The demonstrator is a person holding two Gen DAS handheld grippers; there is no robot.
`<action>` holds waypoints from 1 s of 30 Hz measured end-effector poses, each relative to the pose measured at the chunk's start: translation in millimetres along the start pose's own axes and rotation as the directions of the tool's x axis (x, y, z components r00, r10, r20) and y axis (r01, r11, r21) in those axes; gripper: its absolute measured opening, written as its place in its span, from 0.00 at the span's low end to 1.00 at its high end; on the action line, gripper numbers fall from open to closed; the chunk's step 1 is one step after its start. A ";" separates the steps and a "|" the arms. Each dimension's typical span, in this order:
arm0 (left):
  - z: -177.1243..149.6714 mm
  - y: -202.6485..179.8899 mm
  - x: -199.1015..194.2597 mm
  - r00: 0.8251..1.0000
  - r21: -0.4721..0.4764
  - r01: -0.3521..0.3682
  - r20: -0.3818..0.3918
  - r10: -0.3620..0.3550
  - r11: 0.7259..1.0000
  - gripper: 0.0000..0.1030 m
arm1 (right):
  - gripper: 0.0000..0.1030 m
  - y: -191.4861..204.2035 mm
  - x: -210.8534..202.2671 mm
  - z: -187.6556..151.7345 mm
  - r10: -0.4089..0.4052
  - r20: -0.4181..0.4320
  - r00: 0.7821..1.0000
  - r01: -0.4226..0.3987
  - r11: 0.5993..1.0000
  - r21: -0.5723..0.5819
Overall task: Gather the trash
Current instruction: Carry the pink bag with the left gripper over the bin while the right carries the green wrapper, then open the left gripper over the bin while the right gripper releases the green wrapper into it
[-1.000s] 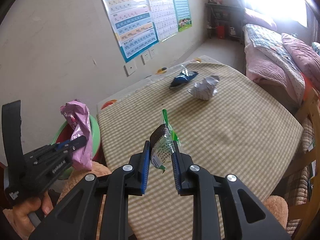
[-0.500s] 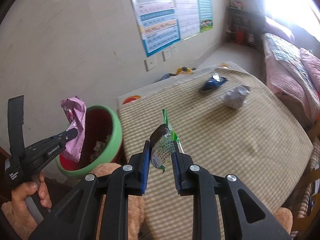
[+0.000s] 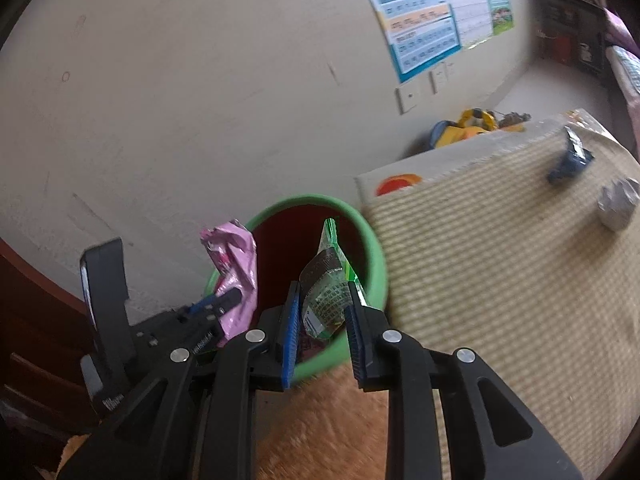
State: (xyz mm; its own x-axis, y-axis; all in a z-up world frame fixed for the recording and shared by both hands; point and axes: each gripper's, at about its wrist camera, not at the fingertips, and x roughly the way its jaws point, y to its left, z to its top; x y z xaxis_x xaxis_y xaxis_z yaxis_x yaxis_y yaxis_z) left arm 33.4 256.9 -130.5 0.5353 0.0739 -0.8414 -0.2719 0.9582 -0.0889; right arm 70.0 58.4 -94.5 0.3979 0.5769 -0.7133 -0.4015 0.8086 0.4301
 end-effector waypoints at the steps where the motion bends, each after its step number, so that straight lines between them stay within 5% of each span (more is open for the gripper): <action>1: -0.9 2.0 1.7 1.000 -0.002 -0.001 -0.006 0.001 1.000 0.10 | 0.21 0.8 2.1 1.6 0.004 -0.005 1.000 -0.004 1.000 -0.003; 26: -5.3 16.7 17.2 0.999 -0.021 0.029 -0.039 -0.030 0.999 0.11 | 0.22 17.0 30.6 7.2 -0.010 -0.045 0.999 0.007 0.999 -0.053; 30: -5.3 17.2 17.6 0.998 -0.017 0.033 -0.044 -0.034 0.999 0.16 | 0.33 15.9 34.0 7.9 -0.004 -0.056 0.998 0.002 0.999 -0.044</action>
State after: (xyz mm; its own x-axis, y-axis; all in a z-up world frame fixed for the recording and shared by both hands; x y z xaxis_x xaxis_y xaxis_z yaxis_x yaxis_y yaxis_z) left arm 33.9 273.3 -149.6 0.5086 0.0295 -0.8605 -0.2679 0.9552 -0.1256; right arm 83.7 91.8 -107.6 0.3525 0.5659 -0.7453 -0.4362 0.8040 0.4042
